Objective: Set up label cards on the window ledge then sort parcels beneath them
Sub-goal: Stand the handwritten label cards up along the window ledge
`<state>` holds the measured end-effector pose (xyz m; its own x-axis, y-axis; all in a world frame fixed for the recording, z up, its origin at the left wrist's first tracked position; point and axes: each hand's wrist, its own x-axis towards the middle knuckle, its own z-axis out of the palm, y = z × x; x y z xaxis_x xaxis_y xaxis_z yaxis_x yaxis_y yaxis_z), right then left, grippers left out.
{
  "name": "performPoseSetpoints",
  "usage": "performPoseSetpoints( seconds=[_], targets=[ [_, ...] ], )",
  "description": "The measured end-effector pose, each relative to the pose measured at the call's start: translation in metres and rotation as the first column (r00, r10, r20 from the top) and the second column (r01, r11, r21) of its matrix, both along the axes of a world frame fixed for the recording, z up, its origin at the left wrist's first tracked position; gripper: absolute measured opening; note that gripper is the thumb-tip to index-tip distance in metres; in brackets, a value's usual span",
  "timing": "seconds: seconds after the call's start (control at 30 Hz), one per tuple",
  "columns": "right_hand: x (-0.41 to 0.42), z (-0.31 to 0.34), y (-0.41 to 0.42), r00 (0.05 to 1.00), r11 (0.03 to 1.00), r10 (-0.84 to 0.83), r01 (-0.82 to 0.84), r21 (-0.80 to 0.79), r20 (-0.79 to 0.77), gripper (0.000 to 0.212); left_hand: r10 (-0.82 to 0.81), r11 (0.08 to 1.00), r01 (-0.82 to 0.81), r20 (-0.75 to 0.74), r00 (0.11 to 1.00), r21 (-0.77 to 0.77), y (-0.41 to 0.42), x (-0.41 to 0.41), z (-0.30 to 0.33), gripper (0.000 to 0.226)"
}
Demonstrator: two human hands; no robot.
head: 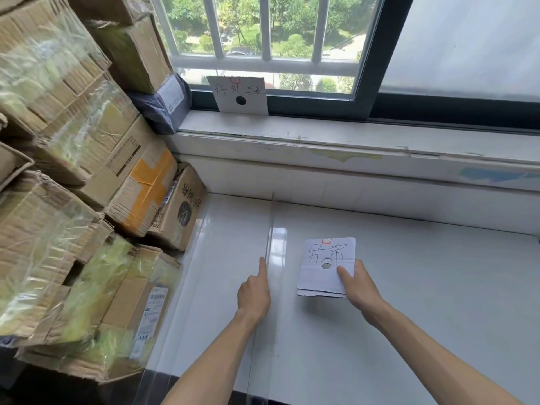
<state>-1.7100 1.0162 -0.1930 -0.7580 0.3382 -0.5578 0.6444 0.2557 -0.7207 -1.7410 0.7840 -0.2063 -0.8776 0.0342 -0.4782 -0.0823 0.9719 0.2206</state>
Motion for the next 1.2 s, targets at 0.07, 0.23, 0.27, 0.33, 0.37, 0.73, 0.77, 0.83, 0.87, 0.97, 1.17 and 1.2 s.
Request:
performPoseSetpoints(
  seconds=[0.07,0.23,0.27,0.33,0.37,0.73,0.77,0.83,0.87,0.97,1.17,1.2],
  targets=[
    [-0.001,-0.001,-0.001,1.000,1.000,-0.004,0.004,-0.010,-0.011,0.022,0.002,1.000,-0.002,-0.002,1.000,-0.006,-0.001,0.000,-0.001,0.083],
    [0.001,-0.004,-0.001,1.000,0.999,-0.026,0.026,-0.033,-0.005,0.022,-0.027,0.999,0.027,0.014,1.000,-0.018,0.007,0.007,0.000,0.084],
    [0.001,-0.005,0.000,0.999,0.999,-0.032,0.031,-0.036,-0.009,0.022,-0.033,0.999,0.034,0.027,0.999,-0.018,0.010,0.009,0.001,0.085],
    [0.002,-0.008,0.002,0.999,0.998,-0.041,0.040,-0.044,-0.015,0.021,-0.033,0.999,0.034,0.049,0.998,-0.023,0.017,0.011,0.002,0.088],
    [0.002,-0.010,0.003,0.999,0.998,-0.045,0.044,-0.046,-0.015,0.022,-0.027,0.999,0.028,0.054,0.998,-0.024,0.021,0.011,0.003,0.089],
    [-0.002,-0.012,0.013,0.996,0.995,-0.089,0.089,-0.053,0.007,0.022,-0.098,0.989,0.098,0.002,0.995,-0.111,0.031,0.009,0.005,0.090],
    [-0.002,-0.013,0.013,0.996,0.994,-0.091,0.091,-0.053,0.008,0.022,-0.113,0.986,0.112,-0.002,0.994,-0.124,0.031,0.009,0.005,0.090],
    [-0.002,-0.013,0.013,0.995,0.994,-0.099,0.100,-0.053,0.015,0.022,-0.137,0.981,0.136,-0.002,0.991,-0.136,0.031,0.008,0.005,0.090],
    [-0.002,-0.013,0.014,0.995,0.993,-0.102,0.103,-0.053,0.019,0.022,-0.149,0.979,0.148,-0.002,0.989,-0.141,0.031,0.007,0.004,0.090],
    [-0.001,-0.014,0.014,0.994,0.992,-0.112,0.113,-0.057,0.022,0.020,-0.176,0.970,0.173,-0.007,0.984,-0.173,0.031,0.006,0.004,0.090],
    [0.006,-0.015,0.016,0.992,0.989,-0.126,0.127,-0.071,0.024,0.019,-0.241,0.952,0.230,-0.031,0.970,-0.202,0.037,0.007,0.008,0.088],
    [0.007,-0.015,0.017,0.991,0.989,-0.129,0.130,-0.074,0.024,0.018,-0.264,0.946,0.251,-0.039,0.964,-0.206,0.039,0.007,0.008,0.087]
  ],
)
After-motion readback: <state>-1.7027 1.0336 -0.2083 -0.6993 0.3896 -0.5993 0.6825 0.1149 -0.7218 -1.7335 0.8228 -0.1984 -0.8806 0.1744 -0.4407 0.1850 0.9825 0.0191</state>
